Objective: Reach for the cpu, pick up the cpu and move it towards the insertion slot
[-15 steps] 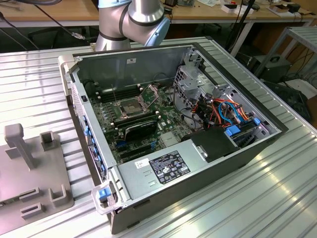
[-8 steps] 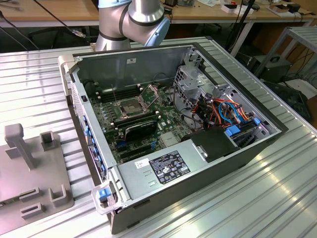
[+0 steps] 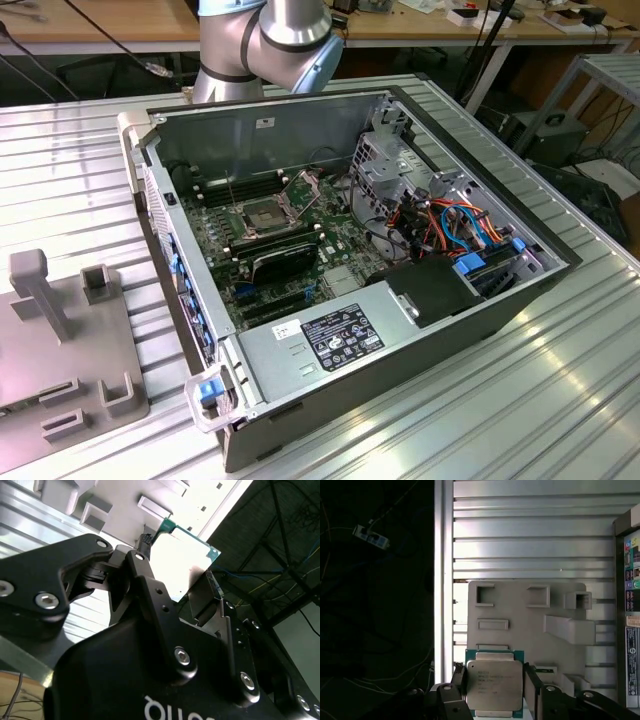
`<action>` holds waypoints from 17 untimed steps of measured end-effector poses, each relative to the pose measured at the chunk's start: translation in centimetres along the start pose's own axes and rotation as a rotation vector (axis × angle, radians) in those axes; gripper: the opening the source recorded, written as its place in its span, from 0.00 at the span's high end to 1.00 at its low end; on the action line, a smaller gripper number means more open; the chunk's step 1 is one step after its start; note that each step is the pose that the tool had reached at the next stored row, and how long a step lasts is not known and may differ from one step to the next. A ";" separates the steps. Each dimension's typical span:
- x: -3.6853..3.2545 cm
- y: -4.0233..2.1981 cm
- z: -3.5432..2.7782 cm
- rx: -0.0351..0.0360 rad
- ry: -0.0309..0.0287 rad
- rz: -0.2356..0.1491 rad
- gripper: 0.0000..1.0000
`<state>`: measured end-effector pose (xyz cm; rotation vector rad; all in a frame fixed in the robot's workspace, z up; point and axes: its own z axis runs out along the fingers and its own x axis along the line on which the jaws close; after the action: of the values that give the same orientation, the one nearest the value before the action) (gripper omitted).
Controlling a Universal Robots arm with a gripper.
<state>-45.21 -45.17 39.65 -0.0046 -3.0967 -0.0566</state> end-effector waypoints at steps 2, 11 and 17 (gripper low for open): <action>-0.14 0.00 -0.01 0.0000 0.0000 0.000 0.45; -1.31 0.01 -0.06 0.0000 0.0001 0.000 0.45; -1.91 0.01 -0.13 0.0002 0.0002 0.000 0.45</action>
<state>-43.30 -45.17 39.70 -0.0047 -3.0965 -0.0564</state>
